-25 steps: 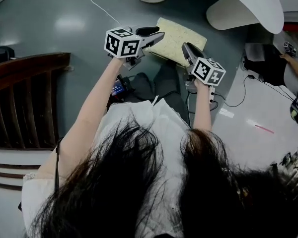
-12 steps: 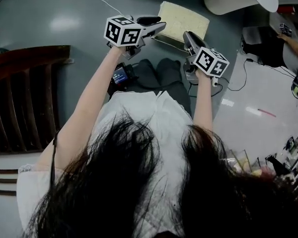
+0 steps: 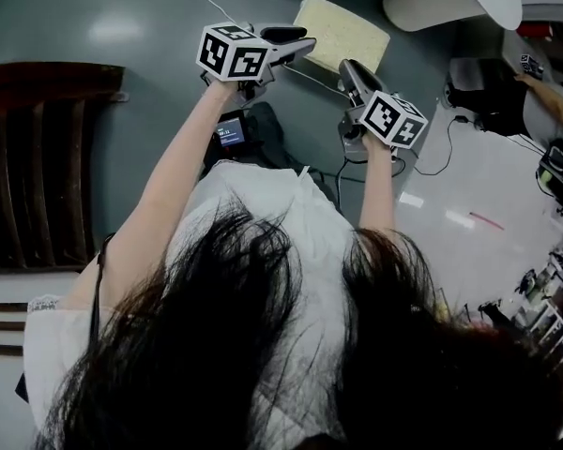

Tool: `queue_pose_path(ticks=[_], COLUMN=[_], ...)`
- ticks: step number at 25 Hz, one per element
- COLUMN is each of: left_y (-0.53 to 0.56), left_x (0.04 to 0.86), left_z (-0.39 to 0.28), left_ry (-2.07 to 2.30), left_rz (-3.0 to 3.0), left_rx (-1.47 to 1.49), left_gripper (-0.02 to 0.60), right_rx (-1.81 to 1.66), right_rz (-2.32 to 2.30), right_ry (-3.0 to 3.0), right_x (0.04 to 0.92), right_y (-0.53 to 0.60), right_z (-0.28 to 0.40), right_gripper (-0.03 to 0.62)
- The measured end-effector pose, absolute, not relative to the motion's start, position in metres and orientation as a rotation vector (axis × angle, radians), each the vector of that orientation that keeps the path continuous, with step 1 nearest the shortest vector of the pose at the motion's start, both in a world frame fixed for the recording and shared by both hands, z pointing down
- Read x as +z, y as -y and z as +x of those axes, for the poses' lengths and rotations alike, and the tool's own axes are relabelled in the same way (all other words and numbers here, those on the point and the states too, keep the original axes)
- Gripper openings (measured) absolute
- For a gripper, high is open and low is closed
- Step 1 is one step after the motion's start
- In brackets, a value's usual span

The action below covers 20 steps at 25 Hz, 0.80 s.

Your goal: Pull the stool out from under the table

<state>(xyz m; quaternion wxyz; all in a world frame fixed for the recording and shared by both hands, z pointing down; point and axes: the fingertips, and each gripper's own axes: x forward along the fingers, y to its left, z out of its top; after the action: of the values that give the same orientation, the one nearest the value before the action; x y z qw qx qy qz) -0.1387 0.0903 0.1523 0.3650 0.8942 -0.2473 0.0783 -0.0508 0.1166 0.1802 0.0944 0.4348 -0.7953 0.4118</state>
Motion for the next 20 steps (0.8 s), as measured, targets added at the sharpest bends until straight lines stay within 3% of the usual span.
queue_pose_path(ticks=[20], left_y=[-0.240], left_x=[0.120], left_z=[-0.044], left_ry=[0.703], left_rz=[2.312], left_rx=[0.201], left_gripper=[0.138], right_rx=[1.215], right_rz=[1.145], right_ry=[2.482], right_x=[0.163], right_y=[-0.264], right_z=[0.005], right_gripper=[0.077])
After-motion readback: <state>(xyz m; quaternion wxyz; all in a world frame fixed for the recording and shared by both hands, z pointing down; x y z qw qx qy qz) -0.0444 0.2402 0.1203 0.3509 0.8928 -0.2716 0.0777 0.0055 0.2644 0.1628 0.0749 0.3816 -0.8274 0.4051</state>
